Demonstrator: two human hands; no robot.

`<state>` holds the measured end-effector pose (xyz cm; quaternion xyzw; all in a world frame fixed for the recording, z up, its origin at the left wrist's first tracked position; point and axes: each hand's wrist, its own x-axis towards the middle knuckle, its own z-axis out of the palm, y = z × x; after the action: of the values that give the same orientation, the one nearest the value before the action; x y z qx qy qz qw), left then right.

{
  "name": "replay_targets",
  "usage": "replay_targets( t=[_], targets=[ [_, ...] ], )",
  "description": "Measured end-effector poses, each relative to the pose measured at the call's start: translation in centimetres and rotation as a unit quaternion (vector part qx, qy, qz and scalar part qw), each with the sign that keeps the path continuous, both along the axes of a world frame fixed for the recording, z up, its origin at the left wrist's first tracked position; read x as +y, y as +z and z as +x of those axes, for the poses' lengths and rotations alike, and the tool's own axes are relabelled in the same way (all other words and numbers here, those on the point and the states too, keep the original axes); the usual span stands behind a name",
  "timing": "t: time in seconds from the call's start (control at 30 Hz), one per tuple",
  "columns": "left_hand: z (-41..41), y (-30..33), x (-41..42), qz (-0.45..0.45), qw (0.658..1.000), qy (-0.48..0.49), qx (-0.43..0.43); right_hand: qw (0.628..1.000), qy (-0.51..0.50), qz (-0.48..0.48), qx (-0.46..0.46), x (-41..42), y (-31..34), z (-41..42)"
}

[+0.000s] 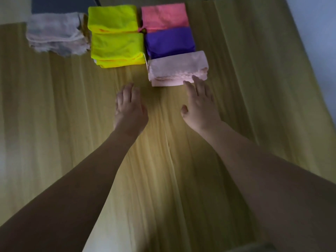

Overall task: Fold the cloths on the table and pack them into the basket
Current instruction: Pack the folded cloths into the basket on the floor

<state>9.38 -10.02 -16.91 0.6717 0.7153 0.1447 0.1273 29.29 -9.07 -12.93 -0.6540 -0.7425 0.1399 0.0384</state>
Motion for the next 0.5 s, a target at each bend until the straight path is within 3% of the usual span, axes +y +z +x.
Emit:
replay_targets(
  t=[0.23,0.33,0.5],
  targets=[
    [-1.4,-1.9,6.7,0.044,0.996,0.027,0.076,0.989,0.093,0.065,-0.09,5.6,-3.3,-1.2],
    [-1.7,-2.7,9.1,0.038,0.994,0.046,0.091,0.988,0.098,0.083,-0.085,6.7,-4.8,-1.3],
    [-2.1,-3.7,12.1,0.062,0.988,0.061,0.126,0.975,0.078,0.193,-0.079,7.4,-7.0,-1.4]
  ],
)
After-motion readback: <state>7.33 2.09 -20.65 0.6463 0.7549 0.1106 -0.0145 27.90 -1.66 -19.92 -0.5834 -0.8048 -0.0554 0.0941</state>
